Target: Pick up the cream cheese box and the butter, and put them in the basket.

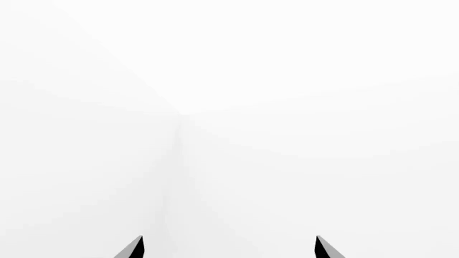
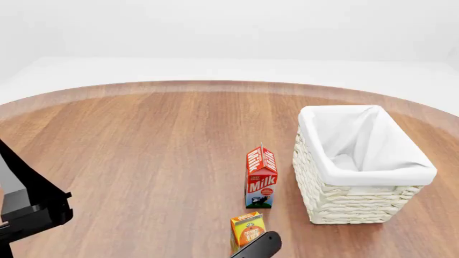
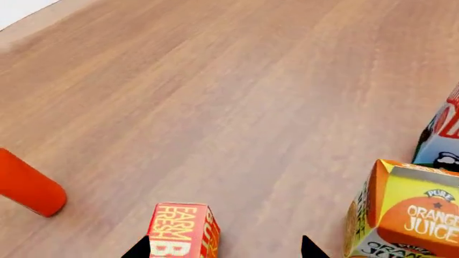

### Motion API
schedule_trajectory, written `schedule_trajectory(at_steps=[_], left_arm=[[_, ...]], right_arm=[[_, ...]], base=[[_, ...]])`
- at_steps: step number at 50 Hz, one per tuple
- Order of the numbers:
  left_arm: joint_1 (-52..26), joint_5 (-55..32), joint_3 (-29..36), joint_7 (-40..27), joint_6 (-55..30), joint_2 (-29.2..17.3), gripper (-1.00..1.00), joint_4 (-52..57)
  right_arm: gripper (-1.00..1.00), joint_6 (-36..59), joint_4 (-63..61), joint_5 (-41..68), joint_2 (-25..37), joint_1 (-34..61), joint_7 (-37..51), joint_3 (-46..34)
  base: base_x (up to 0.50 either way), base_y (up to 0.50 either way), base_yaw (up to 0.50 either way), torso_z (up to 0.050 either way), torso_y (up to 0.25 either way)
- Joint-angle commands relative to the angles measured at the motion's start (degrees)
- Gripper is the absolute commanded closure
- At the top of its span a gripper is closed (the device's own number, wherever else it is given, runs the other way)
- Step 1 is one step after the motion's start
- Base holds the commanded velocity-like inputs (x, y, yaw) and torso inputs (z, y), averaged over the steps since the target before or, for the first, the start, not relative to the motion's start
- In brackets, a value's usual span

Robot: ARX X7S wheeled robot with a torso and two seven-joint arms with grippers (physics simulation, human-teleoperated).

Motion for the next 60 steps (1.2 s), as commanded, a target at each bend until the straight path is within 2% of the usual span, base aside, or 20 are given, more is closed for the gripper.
schedule_trajectory(at_steps=[1,11,31,60], left_arm=[[0.1,0.3,-1.6,1.2,-0.2,1.2,-1.0,-0.1],[0.6,-0.2,-2.2,1.1,0.2,1.0,-1.0,0.1],[0.5,-1.2,-2.4,0.9,0.5,0.8,-1.0,-0.5],[1.3,-2.9,-4.5,0.2,1.1,0.2,-1.0,-0.1]], right_arm=[[-1.0,-1.8,2.6,-4.8,-4.9,-3.5,-2.4,-1.0],[-1.0,-2.3,4.7,-5.4,-7.8,-4.9,-1.8,-2.3],[-1.0,-3.4,12.6,-4.9,-9.6,-3.6,-1.4,-0.3],[-1.0,0.3,18.1,-12.7,-13.2,-3.4,4.1,-6.3]], base=[[0.0,0.0,0.0,0.0,0.0],[0.0,0.0,0.0,0.0,0.0],[0.0,0.0,0.0,0.0,0.0],[0.0,0.0,0.0,0.0,0.0]])
